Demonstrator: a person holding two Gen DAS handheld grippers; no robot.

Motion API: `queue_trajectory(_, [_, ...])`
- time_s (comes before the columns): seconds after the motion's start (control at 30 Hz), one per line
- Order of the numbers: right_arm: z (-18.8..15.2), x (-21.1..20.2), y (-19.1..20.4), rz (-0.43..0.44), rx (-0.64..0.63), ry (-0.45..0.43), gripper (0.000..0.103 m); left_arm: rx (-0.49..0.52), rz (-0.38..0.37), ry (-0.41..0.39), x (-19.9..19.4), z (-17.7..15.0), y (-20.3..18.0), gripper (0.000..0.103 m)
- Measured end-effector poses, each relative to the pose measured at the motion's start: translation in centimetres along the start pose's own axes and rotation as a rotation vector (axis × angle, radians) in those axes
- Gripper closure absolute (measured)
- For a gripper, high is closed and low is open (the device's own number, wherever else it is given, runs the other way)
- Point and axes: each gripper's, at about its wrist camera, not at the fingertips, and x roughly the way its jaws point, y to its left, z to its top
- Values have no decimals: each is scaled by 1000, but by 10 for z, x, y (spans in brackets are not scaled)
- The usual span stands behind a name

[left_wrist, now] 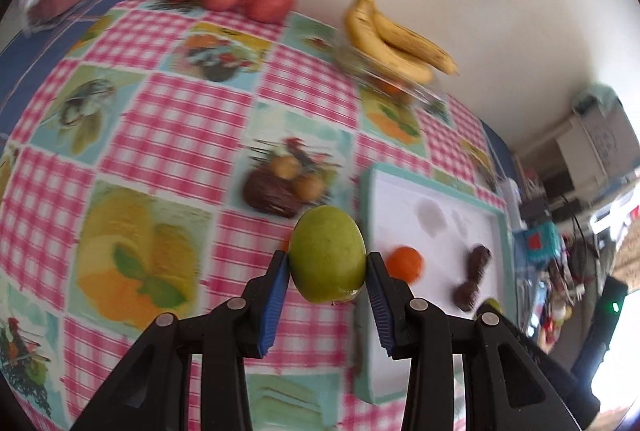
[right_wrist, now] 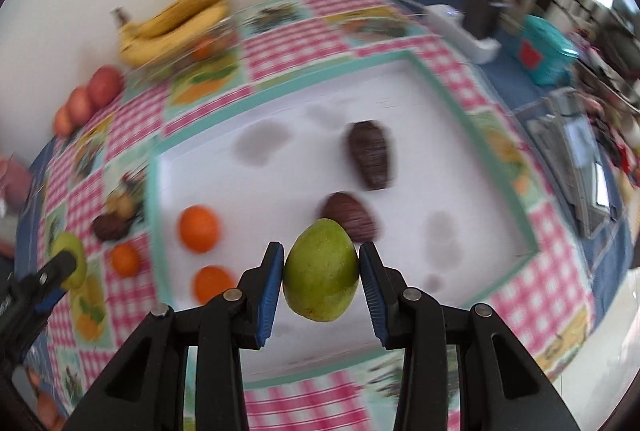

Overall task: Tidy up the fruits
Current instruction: 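Carry the lime and pear over the tray with both tools, then lower the pear and lime into the tray and open both tools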

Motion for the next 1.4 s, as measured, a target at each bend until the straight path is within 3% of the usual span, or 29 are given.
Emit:
queue_trajectory(0.3, [5, -1, -42, -57, 96, -10, 63, 175, -74, 91, 18, -25, -63, 62])
queue_trajectory(0.5, [4, 3, -52, -56, 126, 6, 63, 266, -61, 169, 37, -45, -88, 62])
queue_trajectory(0.6, [3, 11, -54, -19, 139, 32, 63, 275, -60, 212, 47, -54, -91, 62])
queue_trajectory(1.17, [-4, 34, -56, -52, 123, 113, 62, 320, 5, 344, 90, -81, -99, 61])
queue_trajectory(1.4, [-4, 34, -56, -56, 117, 113, 62, 317, -1, 349, 91, -82, -101, 61])
